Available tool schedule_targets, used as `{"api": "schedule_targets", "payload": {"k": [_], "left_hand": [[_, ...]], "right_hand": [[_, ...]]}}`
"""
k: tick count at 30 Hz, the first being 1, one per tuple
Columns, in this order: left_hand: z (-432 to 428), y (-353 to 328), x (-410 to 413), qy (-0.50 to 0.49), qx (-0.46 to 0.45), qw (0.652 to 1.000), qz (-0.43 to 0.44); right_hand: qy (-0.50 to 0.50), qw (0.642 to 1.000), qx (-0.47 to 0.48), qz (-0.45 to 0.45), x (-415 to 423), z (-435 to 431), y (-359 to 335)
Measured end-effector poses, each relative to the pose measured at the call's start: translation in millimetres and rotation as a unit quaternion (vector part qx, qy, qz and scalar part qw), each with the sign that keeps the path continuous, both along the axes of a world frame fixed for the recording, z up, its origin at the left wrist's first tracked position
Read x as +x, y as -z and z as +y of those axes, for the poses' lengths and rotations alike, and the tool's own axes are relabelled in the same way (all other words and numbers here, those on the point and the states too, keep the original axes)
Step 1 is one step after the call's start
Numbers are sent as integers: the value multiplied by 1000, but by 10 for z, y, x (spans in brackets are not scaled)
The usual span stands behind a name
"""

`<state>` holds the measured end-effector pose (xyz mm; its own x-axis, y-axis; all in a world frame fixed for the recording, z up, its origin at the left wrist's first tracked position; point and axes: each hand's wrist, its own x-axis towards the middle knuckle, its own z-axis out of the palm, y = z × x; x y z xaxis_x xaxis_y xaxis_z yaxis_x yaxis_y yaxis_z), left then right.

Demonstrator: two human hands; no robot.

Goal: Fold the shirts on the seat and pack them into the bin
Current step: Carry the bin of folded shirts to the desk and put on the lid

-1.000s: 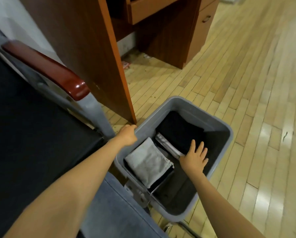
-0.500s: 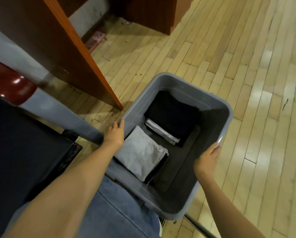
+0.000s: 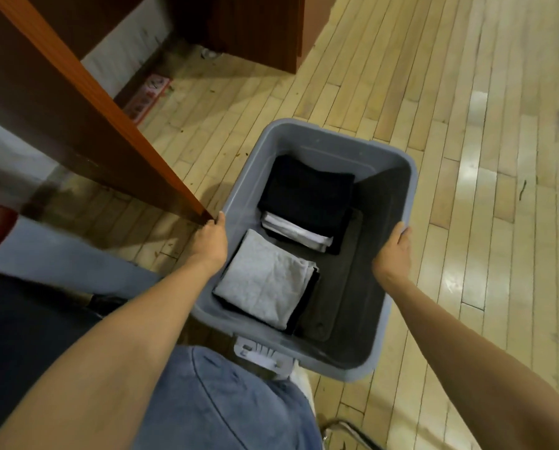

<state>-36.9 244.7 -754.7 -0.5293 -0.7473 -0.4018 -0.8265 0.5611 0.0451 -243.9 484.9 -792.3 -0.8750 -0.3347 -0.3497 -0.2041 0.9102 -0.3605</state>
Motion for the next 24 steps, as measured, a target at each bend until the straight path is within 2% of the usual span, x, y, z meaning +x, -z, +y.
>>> {"api": "schedule_targets", "payload": {"k": [6,10,14,18,24], "left_hand": [[-259,12,-255,12,-2,1000,15],[-368,95,-281,-4,-16,996,92],[-490,152,-265,-56,10,987,148],[-629,202,-323,-103,72,970,208],[-660,205,-423,-118,91,979,136]], "right_hand": [[-14,1000,4,-1,-358,-270,15],[-14,999,-45,-22,-575,-399,-24],[119,982,-146,5,-477,-405,14],[163,975,-144,46,-338,-422,91],[181,977,-103,31,-273,-389,11]]}}
